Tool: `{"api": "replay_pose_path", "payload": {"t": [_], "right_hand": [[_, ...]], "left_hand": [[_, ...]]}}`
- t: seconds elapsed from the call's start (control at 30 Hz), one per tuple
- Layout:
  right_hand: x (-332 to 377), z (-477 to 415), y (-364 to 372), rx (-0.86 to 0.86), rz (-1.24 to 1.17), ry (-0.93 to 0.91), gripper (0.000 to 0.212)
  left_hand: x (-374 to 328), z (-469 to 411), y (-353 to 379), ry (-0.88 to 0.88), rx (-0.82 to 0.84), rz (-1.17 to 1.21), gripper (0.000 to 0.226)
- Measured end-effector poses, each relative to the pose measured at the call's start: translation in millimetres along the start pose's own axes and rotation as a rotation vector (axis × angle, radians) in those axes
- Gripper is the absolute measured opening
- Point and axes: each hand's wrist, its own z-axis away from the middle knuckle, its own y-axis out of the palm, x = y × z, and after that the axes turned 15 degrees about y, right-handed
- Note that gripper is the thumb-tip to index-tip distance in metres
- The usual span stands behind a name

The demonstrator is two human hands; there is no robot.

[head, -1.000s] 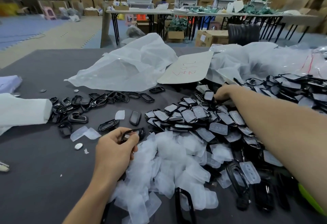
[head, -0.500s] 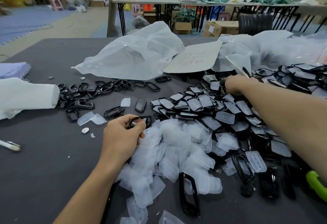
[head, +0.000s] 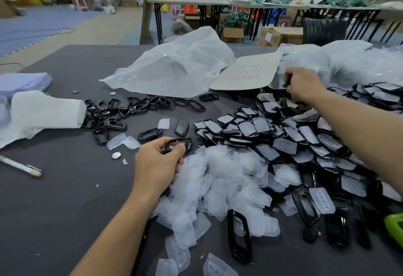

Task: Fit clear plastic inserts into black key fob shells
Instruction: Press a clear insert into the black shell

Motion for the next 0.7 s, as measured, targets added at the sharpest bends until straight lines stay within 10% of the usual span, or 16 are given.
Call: {"api": "replay_pose_path", "payload": {"t": [0.23,0.4,0.7], "right_hand": [[109,99,0,0.516,-0.353,-0.158,0.025],[157,171,44,0.485,-0.205,-0.425,0.016],[168,201,49,0.497,-0.305,-0.307,0.031]], "left_hand": [[-1,3,-10,-0.055,-0.103,-0.055,0.010],[-2,12,-24,-0.067,-0.145,0.055,0.036],[-5,14,-38,-0.089,-0.220,-0.019,0.047]]}}
